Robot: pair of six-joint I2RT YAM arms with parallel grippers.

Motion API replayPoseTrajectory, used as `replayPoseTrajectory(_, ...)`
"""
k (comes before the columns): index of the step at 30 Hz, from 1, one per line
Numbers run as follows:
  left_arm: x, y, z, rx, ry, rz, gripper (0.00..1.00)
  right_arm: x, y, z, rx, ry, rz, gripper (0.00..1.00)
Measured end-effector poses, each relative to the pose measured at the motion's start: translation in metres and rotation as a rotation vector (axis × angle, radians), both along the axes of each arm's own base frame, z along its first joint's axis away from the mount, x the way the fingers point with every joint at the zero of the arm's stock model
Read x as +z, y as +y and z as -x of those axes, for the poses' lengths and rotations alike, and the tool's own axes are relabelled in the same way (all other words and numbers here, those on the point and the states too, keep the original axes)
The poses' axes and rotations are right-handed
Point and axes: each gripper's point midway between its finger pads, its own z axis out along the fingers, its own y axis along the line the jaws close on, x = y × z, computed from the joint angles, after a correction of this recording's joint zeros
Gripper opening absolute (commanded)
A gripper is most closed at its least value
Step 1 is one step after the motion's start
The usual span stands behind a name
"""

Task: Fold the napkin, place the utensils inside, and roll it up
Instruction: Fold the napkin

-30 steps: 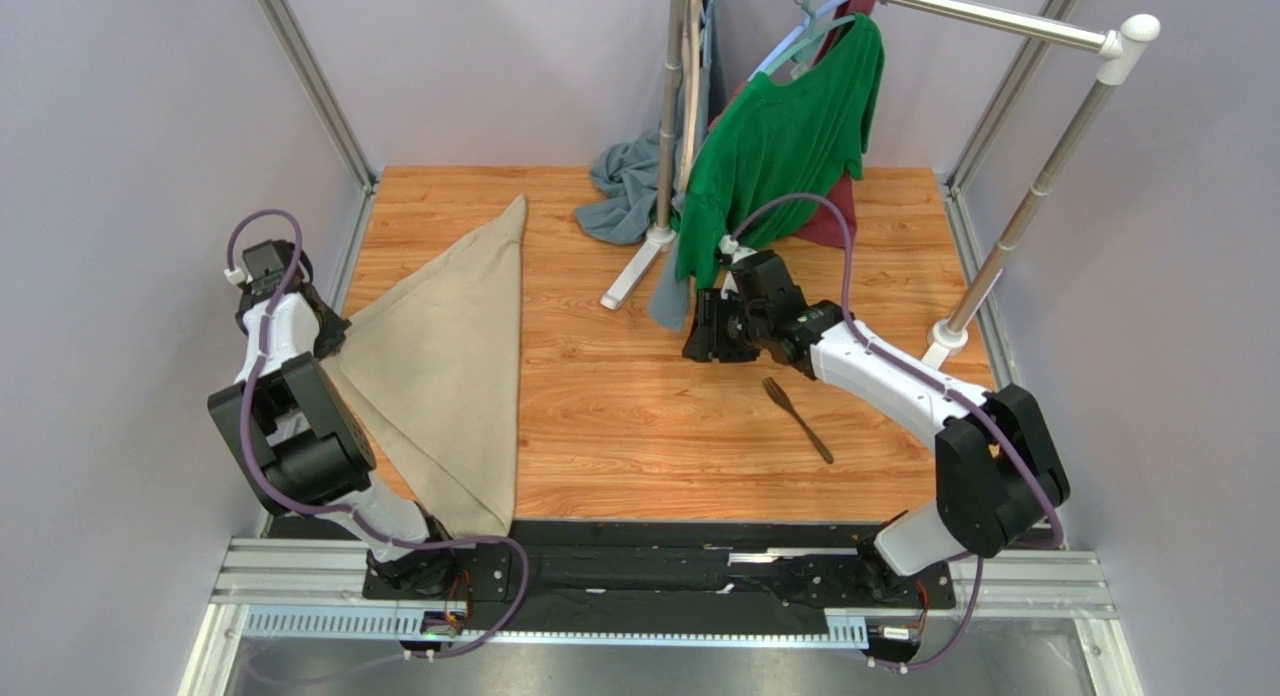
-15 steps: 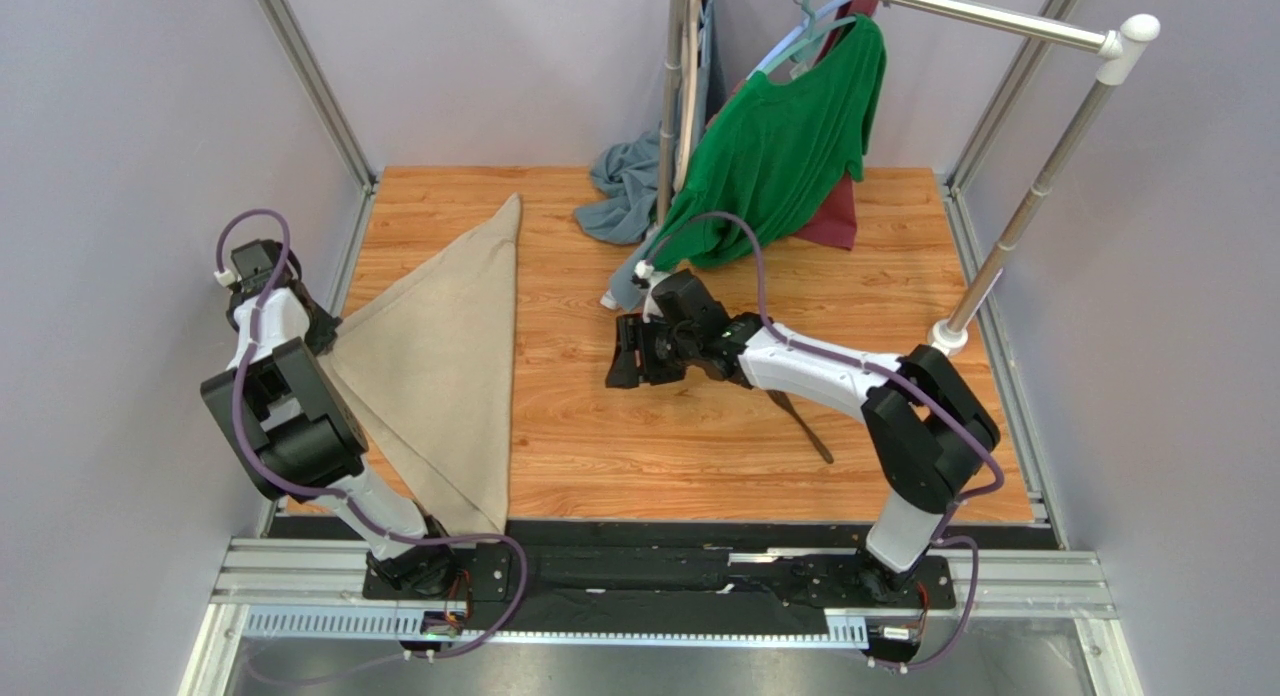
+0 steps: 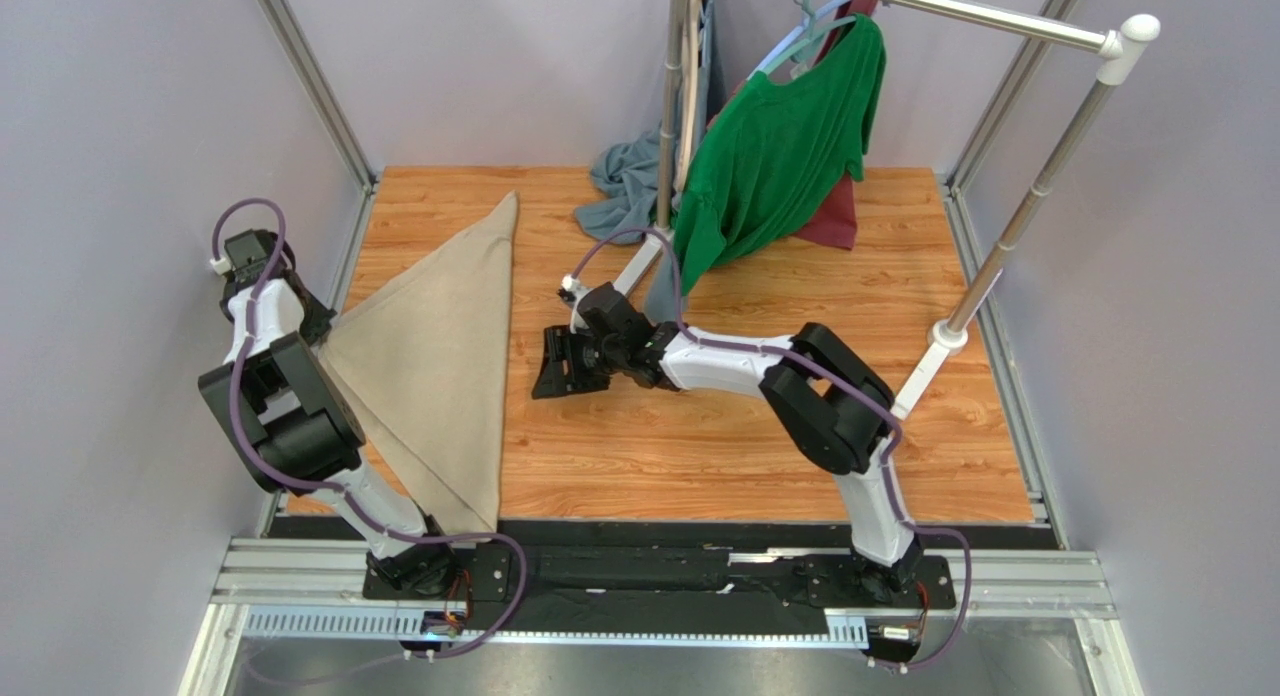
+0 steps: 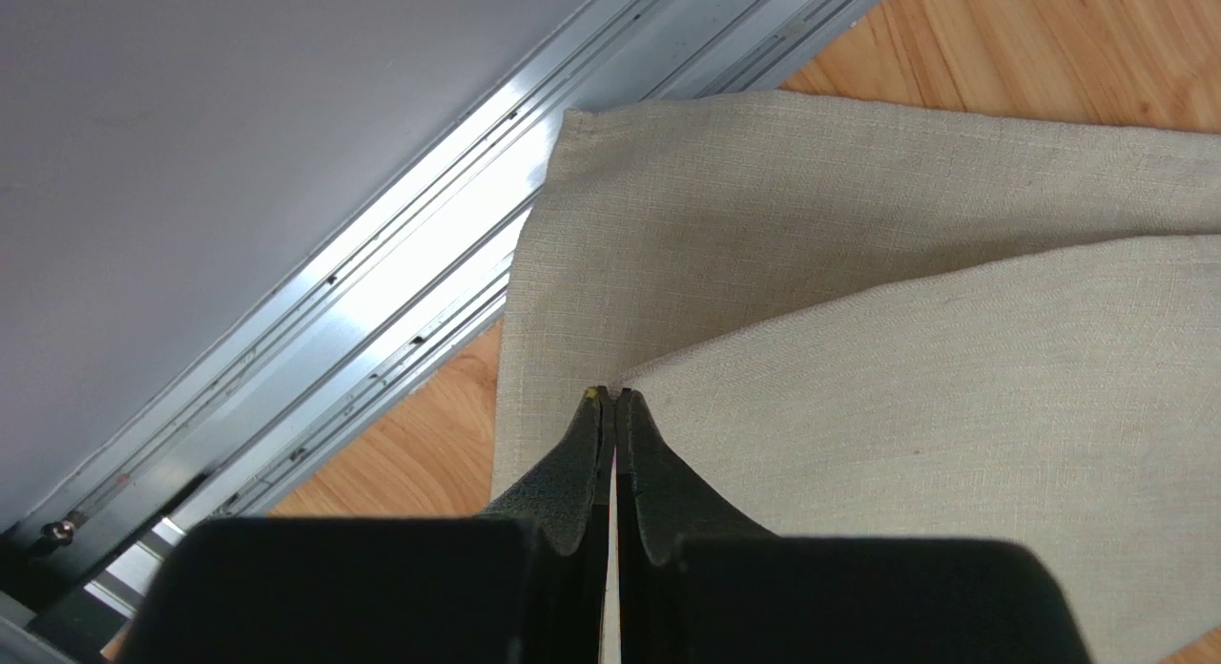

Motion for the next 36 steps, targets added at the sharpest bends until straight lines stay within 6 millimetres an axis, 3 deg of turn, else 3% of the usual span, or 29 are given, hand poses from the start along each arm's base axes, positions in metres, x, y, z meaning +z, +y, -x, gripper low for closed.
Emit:
replayPoseTrajectory(3, 0.0, 0.0, 0.0, -0.018, 0.004, -0.004, 0.0, -0.01, 0.02, -0.007, -0.004, 0.019, -0.027, 0.56)
replayPoseTrajectory(9, -0.005, -0.002, -0.001, -0.053, 0.021, 0.007, 0.0, -0.031, 0.039, -0.015, -0.019, 0.06, -0.035, 0.55)
replayPoseTrajectory(27, -0.01, -0.012, -0.005, -0.088, 0.011, 0.057, 0.0, -0.03, 0.086, -0.055, -0.099, 0.055, -0.109, 0.48)
replayPoseTrajectory(33, -0.009, -0.013, -0.006, -0.092, 0.005, 0.062, 0.0, -0.033, 0.091, -0.061, -0.127, 0.051, -0.1, 0.43)
replayPoseTrajectory(36, -0.009, -0.015, -0.007, -0.098, -0.001, 0.07, 0.0, -0.034, 0.095, -0.066, -0.142, 0.045, -0.1, 0.34)
